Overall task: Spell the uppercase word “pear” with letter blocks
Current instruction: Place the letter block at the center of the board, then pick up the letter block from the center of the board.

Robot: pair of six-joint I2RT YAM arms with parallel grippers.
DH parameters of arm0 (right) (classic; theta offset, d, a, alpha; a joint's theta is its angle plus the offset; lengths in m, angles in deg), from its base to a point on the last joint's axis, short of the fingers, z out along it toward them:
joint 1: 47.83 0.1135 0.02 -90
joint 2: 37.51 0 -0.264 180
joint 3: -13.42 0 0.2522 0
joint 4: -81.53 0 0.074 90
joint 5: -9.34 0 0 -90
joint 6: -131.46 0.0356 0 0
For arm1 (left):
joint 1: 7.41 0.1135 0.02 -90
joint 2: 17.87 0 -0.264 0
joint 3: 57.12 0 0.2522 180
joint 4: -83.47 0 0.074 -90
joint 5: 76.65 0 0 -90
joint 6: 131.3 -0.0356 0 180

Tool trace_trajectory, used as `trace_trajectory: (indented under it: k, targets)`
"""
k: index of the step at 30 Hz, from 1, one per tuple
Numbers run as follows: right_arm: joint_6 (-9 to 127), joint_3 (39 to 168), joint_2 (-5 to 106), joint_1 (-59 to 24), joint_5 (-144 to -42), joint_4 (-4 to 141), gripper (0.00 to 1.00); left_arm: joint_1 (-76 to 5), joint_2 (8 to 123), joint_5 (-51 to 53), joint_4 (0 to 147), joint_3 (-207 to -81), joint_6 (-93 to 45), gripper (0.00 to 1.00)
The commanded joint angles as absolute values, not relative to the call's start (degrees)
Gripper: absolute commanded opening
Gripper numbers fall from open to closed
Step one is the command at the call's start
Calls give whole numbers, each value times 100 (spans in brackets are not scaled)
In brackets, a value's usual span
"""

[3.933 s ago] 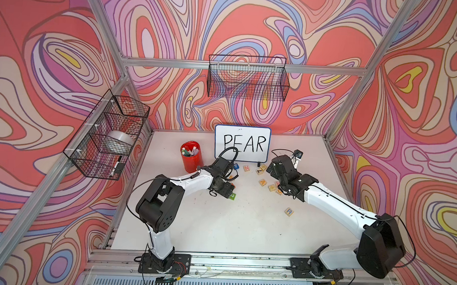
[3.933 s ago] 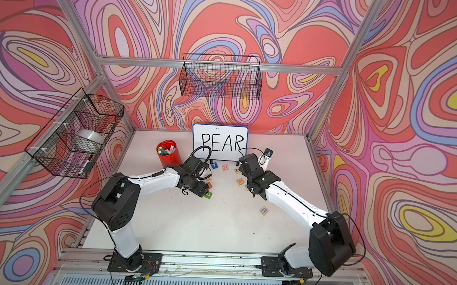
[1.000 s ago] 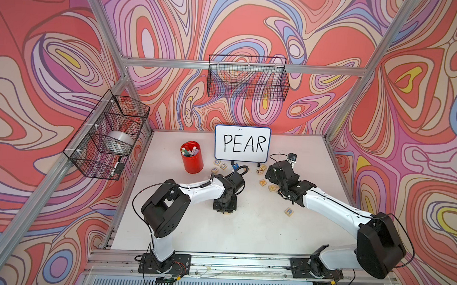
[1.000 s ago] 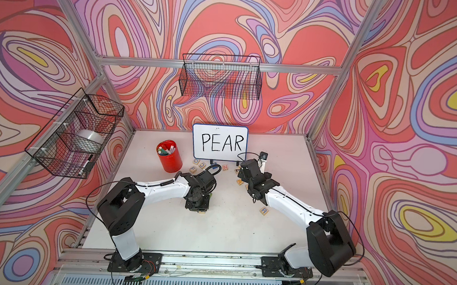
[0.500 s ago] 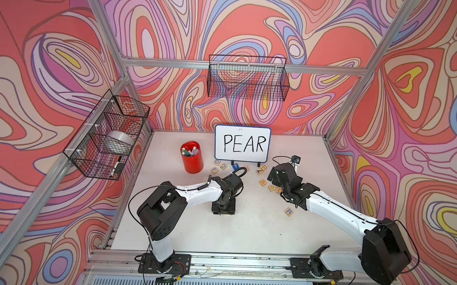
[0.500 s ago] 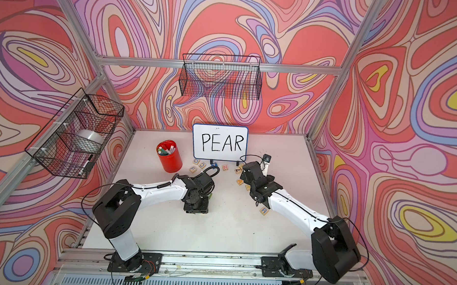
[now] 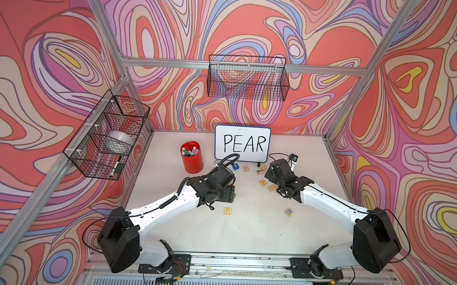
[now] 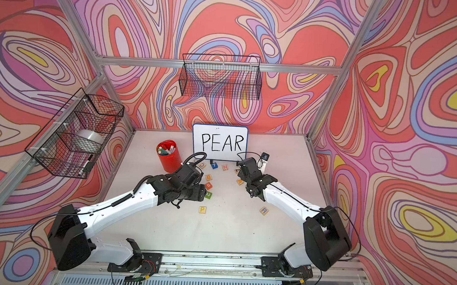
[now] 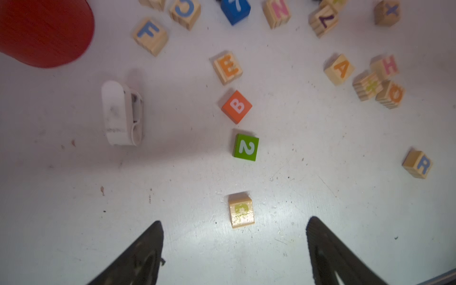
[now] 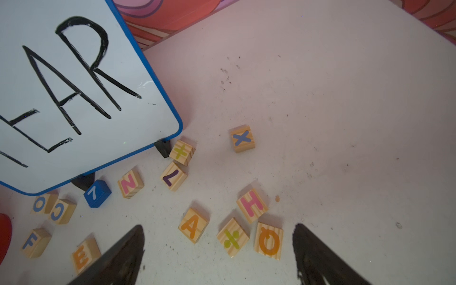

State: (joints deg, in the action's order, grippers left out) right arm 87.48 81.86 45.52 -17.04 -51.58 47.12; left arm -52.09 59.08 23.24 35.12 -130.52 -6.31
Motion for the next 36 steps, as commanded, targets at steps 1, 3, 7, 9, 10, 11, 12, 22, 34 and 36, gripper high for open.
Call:
trace_trajectory:
  k: [1,3,7,9,10,11,12,22,34,36]
  targets:
    - [9084,8332,4684,-1724,-5294,4413,95,-5215,5469,3145,3991,-12949,-1195,98]
    - [9167,8423,4773,-1719,-5256,4262,95,-5205,5315,3292,4233,-12859,-1329,100]
    - [9241,8563,4846,-1723,-5235,4021,95,-5112,5276,3408,4443,-12860,-1565,100]
    - [9243,8589,4832,-1732,-5202,3906,95,-5044,5258,3450,4527,-12910,-1777,100]
    - [9251,8623,4820,-1754,-5200,3808,95,-4994,5226,3485,4607,-12919,-1908,100]
    - [9281,8646,4810,-1788,-5200,3663,95,-4942,5180,3523,4708,-12920,-2026,100]
    - [9304,8662,4780,-1822,-5196,3540,95,-4885,5138,3577,4774,-12920,-2071,100]
    - [9560,8437,4593,-2243,-5599,3764,95,-4190,4545,3536,4628,-12612,-2095,100]
    - [8432,10011,6320,-2260,-6761,4401,87,-4159,3768,3639,3245,-12921,-2153,100]
    - [8398,9938,6293,-2228,-6882,4670,86,-4151,3809,3710,3282,-13128,-2394,100]
